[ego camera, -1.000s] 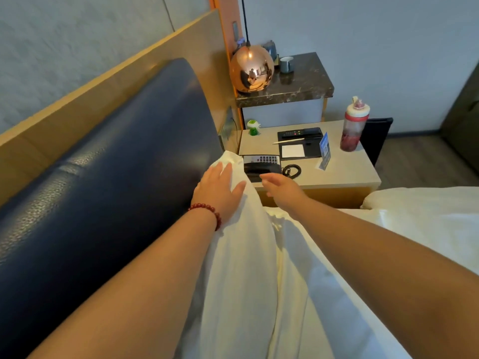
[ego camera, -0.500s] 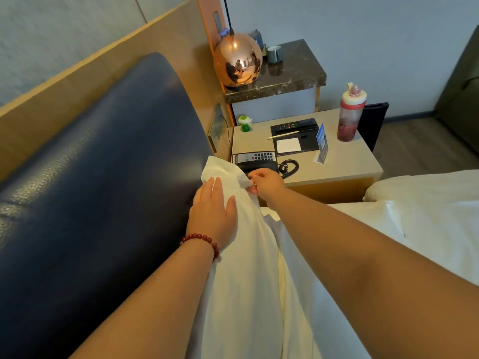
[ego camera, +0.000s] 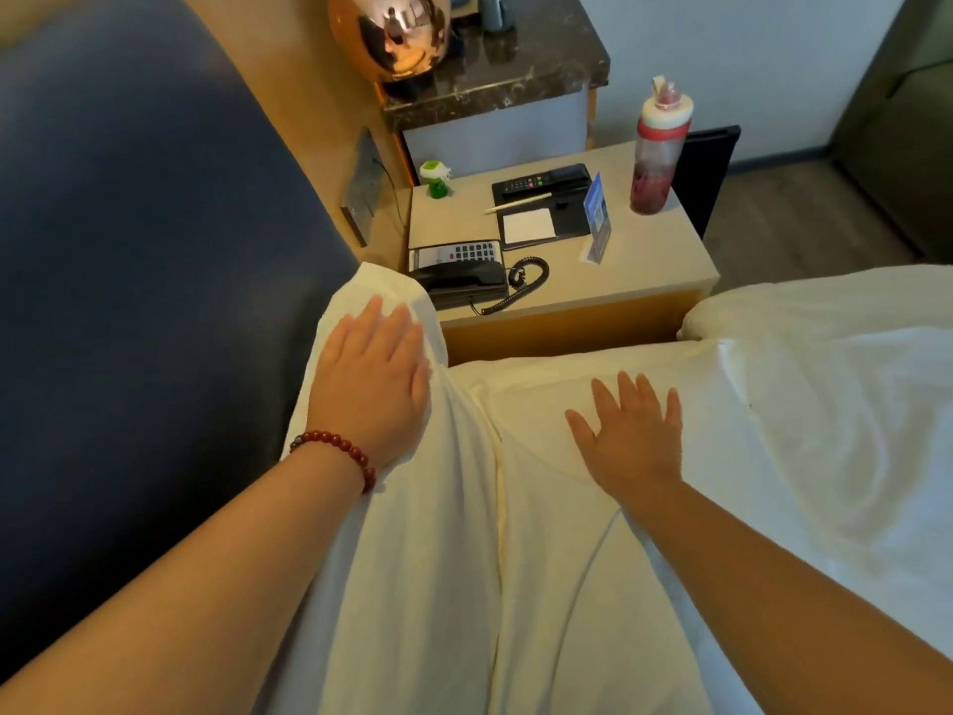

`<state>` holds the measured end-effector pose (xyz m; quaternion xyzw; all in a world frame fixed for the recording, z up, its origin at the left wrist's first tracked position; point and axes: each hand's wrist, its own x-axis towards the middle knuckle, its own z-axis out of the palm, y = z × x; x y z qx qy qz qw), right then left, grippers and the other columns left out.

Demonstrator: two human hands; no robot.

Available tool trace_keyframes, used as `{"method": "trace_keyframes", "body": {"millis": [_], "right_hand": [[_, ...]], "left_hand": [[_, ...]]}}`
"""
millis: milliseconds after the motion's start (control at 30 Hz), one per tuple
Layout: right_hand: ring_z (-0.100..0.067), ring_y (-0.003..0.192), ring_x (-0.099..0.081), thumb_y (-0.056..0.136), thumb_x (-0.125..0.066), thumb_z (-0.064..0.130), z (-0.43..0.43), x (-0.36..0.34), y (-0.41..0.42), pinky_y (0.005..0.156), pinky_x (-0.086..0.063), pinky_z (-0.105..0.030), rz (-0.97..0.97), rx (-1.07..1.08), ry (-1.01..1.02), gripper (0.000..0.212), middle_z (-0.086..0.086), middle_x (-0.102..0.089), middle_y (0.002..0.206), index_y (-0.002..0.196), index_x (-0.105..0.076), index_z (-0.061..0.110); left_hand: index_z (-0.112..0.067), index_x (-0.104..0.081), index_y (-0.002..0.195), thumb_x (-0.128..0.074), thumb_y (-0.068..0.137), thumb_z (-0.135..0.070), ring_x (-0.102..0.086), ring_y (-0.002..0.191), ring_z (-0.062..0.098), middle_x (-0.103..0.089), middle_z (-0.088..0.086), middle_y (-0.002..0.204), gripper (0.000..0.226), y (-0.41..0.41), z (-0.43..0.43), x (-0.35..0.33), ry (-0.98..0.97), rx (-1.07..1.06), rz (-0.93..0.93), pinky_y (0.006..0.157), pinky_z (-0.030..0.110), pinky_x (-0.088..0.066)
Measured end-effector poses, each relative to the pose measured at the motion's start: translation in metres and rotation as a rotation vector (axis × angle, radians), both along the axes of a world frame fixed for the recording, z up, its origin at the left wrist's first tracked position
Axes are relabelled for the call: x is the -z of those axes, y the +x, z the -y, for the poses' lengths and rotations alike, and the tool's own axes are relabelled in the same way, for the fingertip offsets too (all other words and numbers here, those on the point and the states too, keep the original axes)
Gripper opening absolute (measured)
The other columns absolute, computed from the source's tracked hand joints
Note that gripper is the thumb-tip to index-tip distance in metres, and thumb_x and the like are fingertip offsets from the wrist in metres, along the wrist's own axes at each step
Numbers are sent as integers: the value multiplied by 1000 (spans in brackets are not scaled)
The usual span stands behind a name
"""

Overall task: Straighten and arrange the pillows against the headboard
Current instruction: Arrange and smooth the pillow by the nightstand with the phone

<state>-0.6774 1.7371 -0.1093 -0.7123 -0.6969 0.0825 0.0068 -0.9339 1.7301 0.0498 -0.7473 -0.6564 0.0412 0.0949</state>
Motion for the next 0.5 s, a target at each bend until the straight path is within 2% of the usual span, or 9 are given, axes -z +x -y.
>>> {"method": "trace_keyframes", "body": {"millis": [33, 100, 133, 200, 300, 333, 400, 433, 500], "right_hand": [[-30, 152, -6, 94, -1, 69, 2, 4, 7, 118, 5, -54, 10, 34, 13, 75, -4, -15, 165, 155, -20, 31], [-33, 152, -4, 90, 4, 72, 8, 15, 18, 118, 6, -55, -1, 95, 56, 80, -6, -13, 165, 156, -19, 32], [-34, 152, -3, 90, 5, 72, 9, 21, 22, 118, 6, -55, -16, 116, 70, 81, -6, -12, 165, 156, -19, 31], [-35, 151, -3, 91, 4, 72, 6, 35, 25, 120, 4, -55, -61, 143, 85, 81, -7, -13, 165, 155, -23, 31], [-34, 151, -4, 95, -4, 68, 1, 60, 27, 121, -1, -56, -140, 157, 106, 76, -8, -14, 164, 155, -27, 28], [-34, 151, -4, 96, -8, 66, 1, 69, 27, 121, -3, -55, -169, 158, 122, 74, -9, -15, 164, 154, -29, 27], [-35, 151, -7, 96, -16, 62, 0, 86, 29, 121, -4, -55, -250, 163, 170, 71, -11, -18, 163, 152, -34, 23], [-35, 150, -8, 95, -20, 60, -1, 94, 30, 121, -4, -55, -291, 164, 198, 70, -13, -20, 162, 151, -37, 21], [-36, 150, -11, 94, -26, 58, -4, 108, 30, 121, -4, -54, -343, 157, 249, 70, -14, -22, 161, 149, -40, 18]], "left_hand": [[-24, -47, 139, -15, 101, -48, -37, 138, 24, -47, 2, 145, 56, 5, 1, 0, -41, 58, -58, 119, 42, -15], [-26, -64, 114, -9, 98, -54, -56, 110, 18, -66, -3, 111, 63, 20, -1, -6, -145, 26, -162, 112, 40, -31], [-24, -65, 106, -9, 98, -56, -57, 96, 17, -66, -2, 96, 65, 28, -8, -10, -186, -51, -212, 106, 39, -37], [-18, -60, 108, -15, 101, -51, -52, 83, 19, -59, 2, 84, 56, 46, -33, -18, -244, -198, -286, 97, 40, -39], [-18, -53, 112, -31, 102, -41, -53, 83, 19, -58, 1, 85, 34, 72, -78, -8, -272, -161, -272, 88, 40, -41], [-20, -55, 113, -34, 102, -41, -55, 85, 18, -60, 1, 90, 32, 78, -89, 4, -299, -89, -204, 86, 38, -44], [-21, -56, 120, -38, 101, -41, -58, 93, 18, -64, 2, 104, 33, 85, -104, 37, -423, -10, 55, 84, 34, -49], [-19, -57, 122, -38, 102, -41, -59, 97, 18, -64, 3, 110, 35, 85, -109, 51, -497, -28, 174, 84, 32, -48], [-15, -59, 121, -35, 103, -42, -59, 102, 20, -64, 7, 115, 41, 81, -121, 70, -590, -87, 276, 82, 29, -43]]}}
